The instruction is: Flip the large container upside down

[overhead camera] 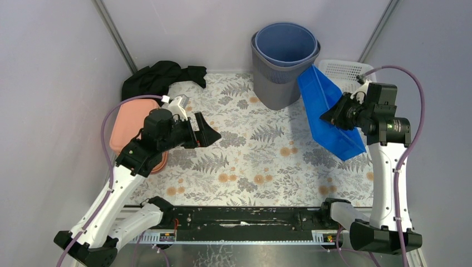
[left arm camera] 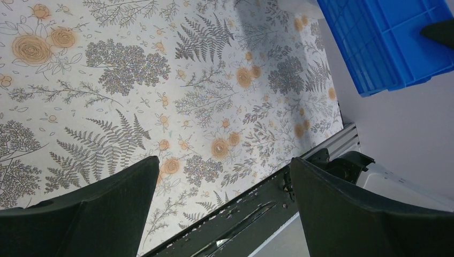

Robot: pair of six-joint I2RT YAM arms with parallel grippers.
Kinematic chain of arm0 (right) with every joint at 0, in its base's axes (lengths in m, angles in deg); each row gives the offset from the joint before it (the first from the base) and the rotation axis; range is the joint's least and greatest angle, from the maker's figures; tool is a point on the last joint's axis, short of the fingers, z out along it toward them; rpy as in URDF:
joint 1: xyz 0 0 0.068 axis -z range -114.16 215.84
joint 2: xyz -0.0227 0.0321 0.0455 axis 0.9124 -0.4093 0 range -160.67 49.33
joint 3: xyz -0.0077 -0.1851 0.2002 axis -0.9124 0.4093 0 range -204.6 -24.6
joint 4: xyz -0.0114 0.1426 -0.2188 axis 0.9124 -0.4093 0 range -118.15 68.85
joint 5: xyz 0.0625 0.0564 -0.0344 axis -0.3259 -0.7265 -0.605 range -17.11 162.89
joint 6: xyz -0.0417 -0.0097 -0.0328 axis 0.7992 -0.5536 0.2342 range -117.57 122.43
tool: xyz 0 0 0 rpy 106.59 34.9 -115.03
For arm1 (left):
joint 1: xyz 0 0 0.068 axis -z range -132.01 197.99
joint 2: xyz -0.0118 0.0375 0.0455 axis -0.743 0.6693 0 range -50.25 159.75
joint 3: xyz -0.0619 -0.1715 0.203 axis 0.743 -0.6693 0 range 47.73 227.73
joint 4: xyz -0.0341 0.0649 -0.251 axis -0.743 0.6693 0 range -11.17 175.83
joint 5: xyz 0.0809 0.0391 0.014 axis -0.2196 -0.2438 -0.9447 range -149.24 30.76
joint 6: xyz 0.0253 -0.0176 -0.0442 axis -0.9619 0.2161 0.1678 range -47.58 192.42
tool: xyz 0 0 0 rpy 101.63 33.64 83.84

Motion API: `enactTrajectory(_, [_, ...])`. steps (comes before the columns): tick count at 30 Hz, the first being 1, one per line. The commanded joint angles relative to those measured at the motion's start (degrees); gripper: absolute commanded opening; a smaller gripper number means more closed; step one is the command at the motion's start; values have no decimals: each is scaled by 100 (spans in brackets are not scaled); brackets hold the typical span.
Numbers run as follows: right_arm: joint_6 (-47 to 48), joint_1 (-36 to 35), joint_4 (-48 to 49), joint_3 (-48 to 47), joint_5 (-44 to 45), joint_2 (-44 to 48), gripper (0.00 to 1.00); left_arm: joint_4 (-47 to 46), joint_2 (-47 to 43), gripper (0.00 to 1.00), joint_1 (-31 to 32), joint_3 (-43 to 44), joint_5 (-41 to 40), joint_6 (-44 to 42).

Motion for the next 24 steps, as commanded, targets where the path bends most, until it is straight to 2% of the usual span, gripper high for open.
enactTrajectory(1, [-47, -95, 615, 98, -1341, 388, 0, -52, -30, 100, 39, -24, 59, 40])
enactTrajectory(11, [-159, -289, 551, 376, -1757, 731, 0, -123, -53, 100, 39, -114, 54, 82])
enactTrajectory(24, [-415, -470, 770, 56, -2333, 960, 0, -199, 12, 100, 35, -160, 56, 93])
